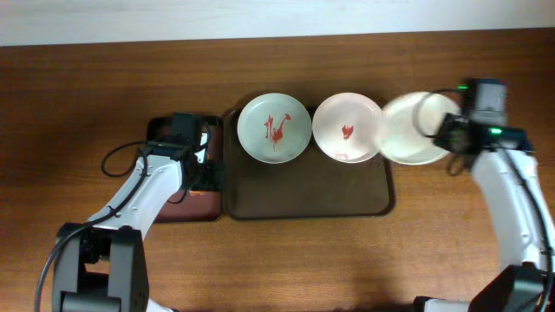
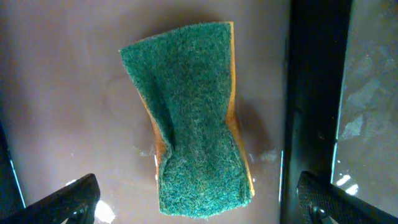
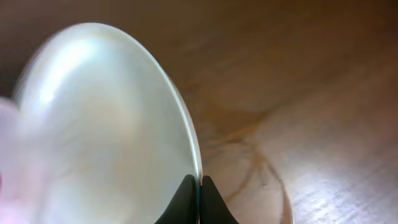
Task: Clean dirty plates on tray and stack at the side
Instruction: 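Carry the cleaned plate right and set it on the table with the right gripper, then drag the green-rimmed plate to the tray center with the right gripper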
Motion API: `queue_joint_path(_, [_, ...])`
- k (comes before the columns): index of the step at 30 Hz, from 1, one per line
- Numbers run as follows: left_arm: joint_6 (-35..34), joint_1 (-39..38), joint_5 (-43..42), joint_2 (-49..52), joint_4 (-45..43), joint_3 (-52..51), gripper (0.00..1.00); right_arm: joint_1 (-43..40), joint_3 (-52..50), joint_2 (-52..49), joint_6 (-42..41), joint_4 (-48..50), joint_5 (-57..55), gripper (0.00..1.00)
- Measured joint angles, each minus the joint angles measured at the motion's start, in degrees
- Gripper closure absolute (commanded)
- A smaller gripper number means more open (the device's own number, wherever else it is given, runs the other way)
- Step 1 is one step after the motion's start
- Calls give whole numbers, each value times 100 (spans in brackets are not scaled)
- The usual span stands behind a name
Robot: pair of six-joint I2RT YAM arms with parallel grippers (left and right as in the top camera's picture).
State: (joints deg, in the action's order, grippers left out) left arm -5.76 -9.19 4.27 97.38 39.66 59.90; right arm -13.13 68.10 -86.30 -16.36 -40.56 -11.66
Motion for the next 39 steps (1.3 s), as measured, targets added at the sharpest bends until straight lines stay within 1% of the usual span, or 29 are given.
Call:
queue_joint_path(2, [0, 0, 0, 0, -2, 0, 1, -903, -2, -175, -13, -74, 448, 96])
queue_joint_path(6, [-2, 0, 0, 0, 0, 0, 1, -1469, -7, -999, -15, -70, 990, 96])
queue_joint_path(7, [-2, 0, 0, 0, 0, -2, 1, -1513, -7, -1187, -15, -66, 1093, 91])
queue_joint_path(8, [0, 0, 0, 0, -2, 0, 1, -1513, -7, -1237, -26, -44, 1156, 83])
queue_joint_path(9, [-2, 0, 0, 0, -2, -2, 1, -1513, -7, -1246, -15, -11, 1176, 81])
queue_joint_path(11, [0, 0, 0, 0, 0, -2, 0, -1513, -7, -1246, -13, -4, 1185, 64])
queue_joint_path(12, [-2, 0, 0, 0, 0, -2, 1, -1513, -7, -1246, -17, -7, 1200, 60])
queue_joint_path(13, [-2, 0, -2, 0, 0, 0, 0, -1513, -7, -1246, -9, -15, 1209, 54])
queue_joint_path(14, [0, 0, 0, 0, 0, -2, 1, -1513, -7, -1246, -15, -55, 1255, 51])
queue_joint_path(15, [-2, 0, 0, 0, 0, -2, 0, -1513, -7, -1246, -11, -74, 1458, 46])
queue_joint_path(17, [-2, 0, 0, 0, 0, -2, 1, -1502, -7, -1246, 70, -79, 1991, 40])
queue_joint_path(19, [-2, 0, 0, 0, 0, -2, 1, -1311, -4, -1246, 385, -122, 2564, 40])
queue_joint_path(20, [-2, 0, -2, 0, 0, -2, 0, -1021, 70, -1255, 610, -262, 2669, 40])
queue_joint_path(22, [0, 0, 0, 0, -2, -2, 1, -179, 319, -1268, 955, -337, 2837, 40])
queue_joint_path(23, [-2, 0, -2, 0, 0, -2, 1, 280, 380, -1268, 1043, -328, 2924, 37])
queue_joint_path(25, [-2, 0, -2, 0, -2, -2, 0, 1113, 389, -1268, 1104, -249, 2994, 36])
queue_joint_path(26, [-2, 0, 0, 0, 0, 0, 1, 1725, 391, -1270, 1097, -162, 3014, 36])
queue_joint_path(27, [-2, 0, 0, 0, -2, -2, 1, 1991, 393, -1279, 1056, -105, 3045, 37])
queue_joint_path(28, [-2, 0, -2, 0, 0, -2, 0, 2264, 393, -1311, 898, 55, 3038, 37])
queue_joint_path(30, [-2, 0, 0, 0, 0, -2, 1, 2761, 402, -1493, 433, 446, 3045, 43])
queue_joint_path(31, [0, 0, -2, 0, 4, -2, 1, 2918, 402, -1615, 229, 605, 3045, 50])
queue_joint_path(33, [0, 0, 0, 0, -2, -2, 1, 3084, 402, -1862, -186, 863, 3036, 52])
queue_joint_path(34, [0, 0, 0, 0, -2, -2, 1, 3156, 402, -2085, -579, 938, 2931, 53])
queue_joint_path(36, [0, 0, -2, 0, 2, -2, 0, 3193, 404, -2470, -1086, 1349, 2865, 56])
queue_joint_path(38, [0, 0, -2, 0, 2, -2, 1, 3198, 402, -2677, -1436, 1574, 2861, 67])
queue_joint_path(39, [0, 0, 0, 0, 0, -2, 1, 3198, 402, -2715, -1530, 1681, 2841, 70])
